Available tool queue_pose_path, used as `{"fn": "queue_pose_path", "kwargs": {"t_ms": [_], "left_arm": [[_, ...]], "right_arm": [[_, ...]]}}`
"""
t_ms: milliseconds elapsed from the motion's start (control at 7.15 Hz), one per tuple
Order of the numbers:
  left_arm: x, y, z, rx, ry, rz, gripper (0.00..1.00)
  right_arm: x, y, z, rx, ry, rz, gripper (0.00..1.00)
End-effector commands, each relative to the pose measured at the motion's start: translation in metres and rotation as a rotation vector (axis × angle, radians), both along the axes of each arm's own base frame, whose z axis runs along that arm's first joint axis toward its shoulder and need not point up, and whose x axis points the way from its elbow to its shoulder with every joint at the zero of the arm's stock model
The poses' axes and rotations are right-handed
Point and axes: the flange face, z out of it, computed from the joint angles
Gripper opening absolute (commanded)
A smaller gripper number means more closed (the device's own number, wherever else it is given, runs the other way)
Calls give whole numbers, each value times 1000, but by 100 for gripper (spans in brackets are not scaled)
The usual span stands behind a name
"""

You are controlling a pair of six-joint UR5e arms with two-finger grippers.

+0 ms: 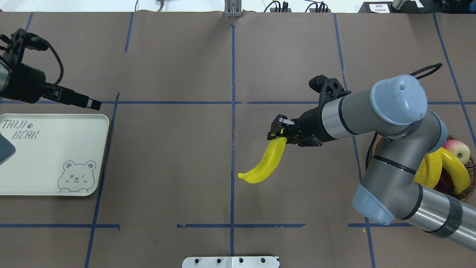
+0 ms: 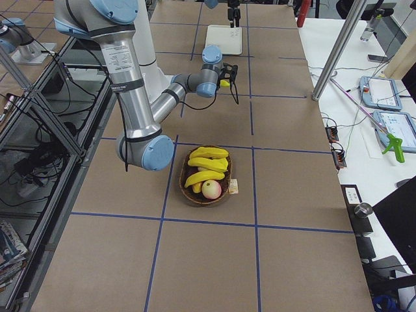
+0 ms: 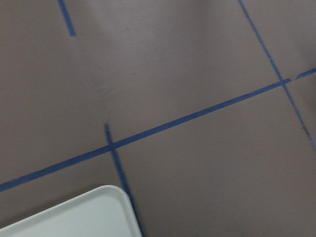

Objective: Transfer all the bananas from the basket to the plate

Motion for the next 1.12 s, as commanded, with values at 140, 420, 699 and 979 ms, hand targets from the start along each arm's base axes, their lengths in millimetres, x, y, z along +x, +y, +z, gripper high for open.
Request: {"fn": "queue_pose_path", "kwargs": {"t_ms": [140,420,699,979], "left_arm": [[95,31,-87,97,125,160,99],[134,58,-118,156,180,244,98],[161,70,-112,233,231,293,98],[179,81,-110,237,243,326,96]], "right_arm": [[-38,-12,-39,-1,-34,-12,3],[-49,-17,-55,-17,-51,-11,4],[-57,-17,-73,-16,-72,-16,4],[-63,-10,-83,-23,-88,-25,4]]}}
